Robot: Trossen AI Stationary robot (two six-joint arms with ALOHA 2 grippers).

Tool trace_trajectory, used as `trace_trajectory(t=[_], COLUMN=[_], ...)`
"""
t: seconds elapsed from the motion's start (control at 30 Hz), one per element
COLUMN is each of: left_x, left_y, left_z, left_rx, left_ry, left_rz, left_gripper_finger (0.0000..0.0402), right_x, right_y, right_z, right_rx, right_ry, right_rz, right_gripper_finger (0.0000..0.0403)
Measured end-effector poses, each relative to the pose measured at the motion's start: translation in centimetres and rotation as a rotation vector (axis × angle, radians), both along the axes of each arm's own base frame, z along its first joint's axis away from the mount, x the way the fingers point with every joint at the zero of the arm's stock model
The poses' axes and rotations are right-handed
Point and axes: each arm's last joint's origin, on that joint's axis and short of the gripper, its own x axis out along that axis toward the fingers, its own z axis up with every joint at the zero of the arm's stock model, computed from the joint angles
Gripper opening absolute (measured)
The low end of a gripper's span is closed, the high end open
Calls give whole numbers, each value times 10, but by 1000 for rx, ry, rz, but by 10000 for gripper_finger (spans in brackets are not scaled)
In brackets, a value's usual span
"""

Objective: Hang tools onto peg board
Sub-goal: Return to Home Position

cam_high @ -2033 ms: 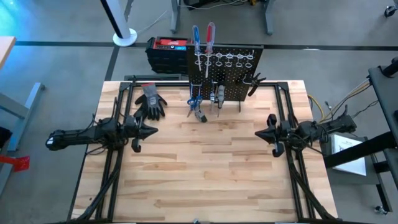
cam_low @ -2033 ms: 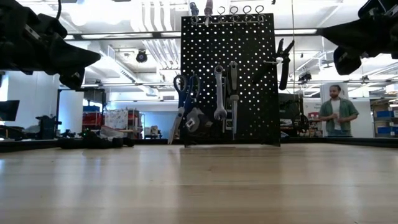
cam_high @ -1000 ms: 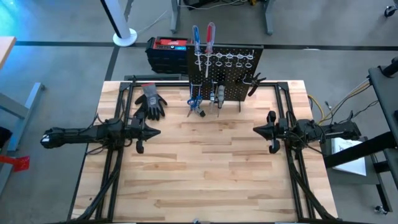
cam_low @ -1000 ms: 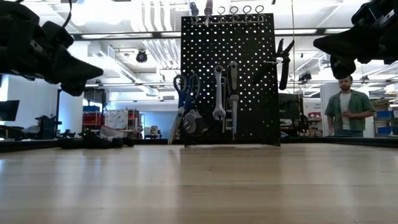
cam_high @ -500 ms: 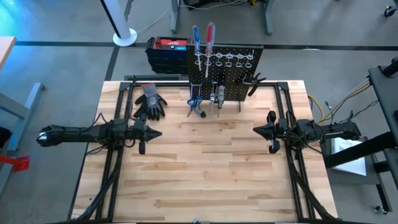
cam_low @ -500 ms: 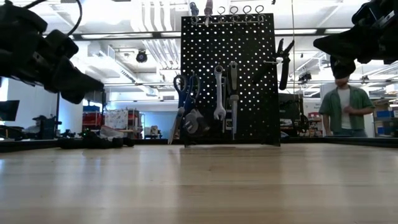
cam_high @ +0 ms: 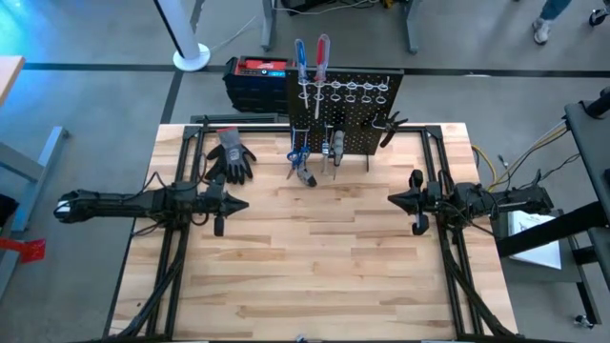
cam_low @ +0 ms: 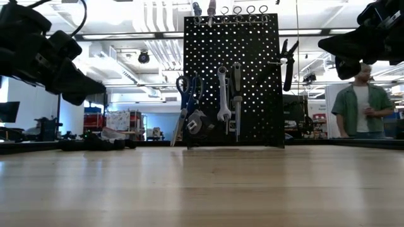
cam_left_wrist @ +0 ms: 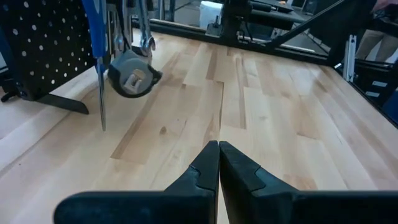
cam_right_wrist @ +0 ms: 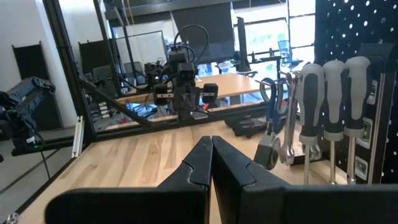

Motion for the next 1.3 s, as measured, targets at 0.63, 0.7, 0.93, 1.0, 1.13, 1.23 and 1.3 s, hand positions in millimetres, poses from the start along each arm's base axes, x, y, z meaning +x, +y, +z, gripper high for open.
trace_trajectory(t=[0.63, 0.7, 0.93, 1.0, 1.13, 1.23, 1.3], left_x=[1, 1, 1, 1, 1, 1, 1], left_y=[0, 0, 0, 0, 0, 0, 0], left_z=[-1, -1, -1, 0, 0, 0, 0], left_rx=[-3, -3, -3, -3, -3, -3, -3], left_ry=[15, 14, 14, 14, 14, 14, 14], left_rz=[-6, -7, -6, -6, -6, -6, -6], left_gripper_finger=[0, 0, 0, 0, 0, 0, 0], right_x=[0, 0, 0, 0, 0, 0, 0], right_y=[0, 0, 0, 0, 0, 0, 0], right_z=[0, 0, 0, 0, 0, 0, 0], right_rx=[-7, -1, -1, -4, -4, -4, -9], right_ry=[1, 0, 0, 1, 1, 1, 1], right_rz=[0, 0, 0, 0, 0, 0, -1], right_gripper_finger=[0, 0, 0, 0, 0, 0, 0])
